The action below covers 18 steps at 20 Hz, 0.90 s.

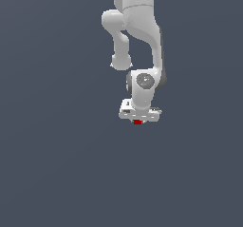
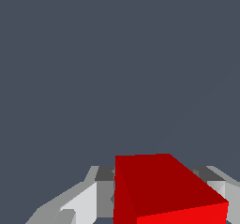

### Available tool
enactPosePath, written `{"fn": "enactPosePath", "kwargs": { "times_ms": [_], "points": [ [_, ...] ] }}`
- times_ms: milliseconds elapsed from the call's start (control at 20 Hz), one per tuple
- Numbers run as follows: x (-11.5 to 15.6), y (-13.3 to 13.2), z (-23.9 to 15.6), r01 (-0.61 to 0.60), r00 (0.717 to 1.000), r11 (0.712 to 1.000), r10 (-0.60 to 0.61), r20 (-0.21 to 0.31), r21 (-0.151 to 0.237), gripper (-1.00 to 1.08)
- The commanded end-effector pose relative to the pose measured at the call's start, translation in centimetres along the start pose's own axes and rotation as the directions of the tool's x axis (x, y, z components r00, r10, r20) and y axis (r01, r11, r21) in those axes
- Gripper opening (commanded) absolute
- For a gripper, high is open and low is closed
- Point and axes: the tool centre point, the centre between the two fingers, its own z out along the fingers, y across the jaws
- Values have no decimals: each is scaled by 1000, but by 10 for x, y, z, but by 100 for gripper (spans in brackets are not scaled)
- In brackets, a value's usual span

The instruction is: Pick up the red cube and move it to a goal position.

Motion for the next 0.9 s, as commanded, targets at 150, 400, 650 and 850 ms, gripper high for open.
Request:
{"fn": "enactPosePath", "kwargs": {
  "times_ms": [150,400,650,850],
  "points": [
    [-4,5,-17,-1,1000,1000,1,-1,0,-100],
    [-10,14,-45,-2,1000,1000,2,0,0,-100],
    [-19,25,-84,-3,1000,1000,3,1,-1,-100],
    [-27,35,-119,-3,1000,1000,3,2,-1,-100]
  ]
}}
